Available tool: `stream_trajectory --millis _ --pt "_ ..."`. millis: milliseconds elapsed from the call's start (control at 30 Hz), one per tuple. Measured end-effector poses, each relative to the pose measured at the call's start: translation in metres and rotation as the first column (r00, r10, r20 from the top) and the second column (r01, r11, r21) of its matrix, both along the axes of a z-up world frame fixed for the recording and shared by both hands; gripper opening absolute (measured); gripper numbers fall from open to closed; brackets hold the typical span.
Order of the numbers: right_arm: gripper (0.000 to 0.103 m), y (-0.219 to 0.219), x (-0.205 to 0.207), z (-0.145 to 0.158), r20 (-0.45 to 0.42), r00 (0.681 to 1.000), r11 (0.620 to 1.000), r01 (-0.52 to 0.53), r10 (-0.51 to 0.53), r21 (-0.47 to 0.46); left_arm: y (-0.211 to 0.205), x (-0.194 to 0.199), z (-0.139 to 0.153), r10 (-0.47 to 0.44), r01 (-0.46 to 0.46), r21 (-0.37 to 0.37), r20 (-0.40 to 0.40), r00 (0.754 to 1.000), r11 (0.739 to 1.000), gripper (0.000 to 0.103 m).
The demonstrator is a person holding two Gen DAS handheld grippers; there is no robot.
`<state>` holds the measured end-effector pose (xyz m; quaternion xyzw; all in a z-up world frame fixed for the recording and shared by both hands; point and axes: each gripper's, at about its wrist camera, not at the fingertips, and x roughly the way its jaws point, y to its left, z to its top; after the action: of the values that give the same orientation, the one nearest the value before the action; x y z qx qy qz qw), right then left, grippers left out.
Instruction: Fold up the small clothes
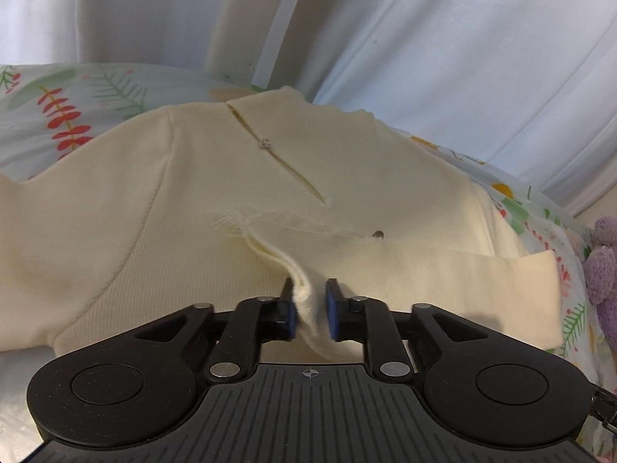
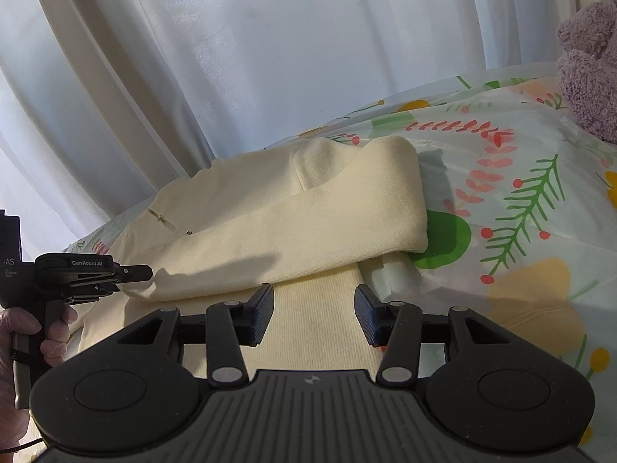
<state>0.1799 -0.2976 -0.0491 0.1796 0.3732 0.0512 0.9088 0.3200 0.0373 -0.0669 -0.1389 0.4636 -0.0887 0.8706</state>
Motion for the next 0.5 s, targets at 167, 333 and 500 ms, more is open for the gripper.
stream_trajectory --millis 167,333,500 --pt "0.047 -0.004 0.016 0.002 -0.003 1.0 0.998 0.008 -0.008 0.06 0.004 -0.014 0.041 0.015 -0.015 -0.004 0.128 0.992 1.0 0.009" --pt "0.047 -0.005 0.034 -0.012 -0.04 0.999 0.984 0.022 -0.015 0.178 0.026 -0.023 0.079 0.066 -0.071 0.014 0.238 0.969 0.997 0.009" --pt "0.041 -0.008 0.047 -0.025 -0.065 0.995 0.963 0.085 -0.07 0.257 0.058 -0.024 0.085 0.129 -0.142 0.037 0.247 0.96 0.989 0.009"
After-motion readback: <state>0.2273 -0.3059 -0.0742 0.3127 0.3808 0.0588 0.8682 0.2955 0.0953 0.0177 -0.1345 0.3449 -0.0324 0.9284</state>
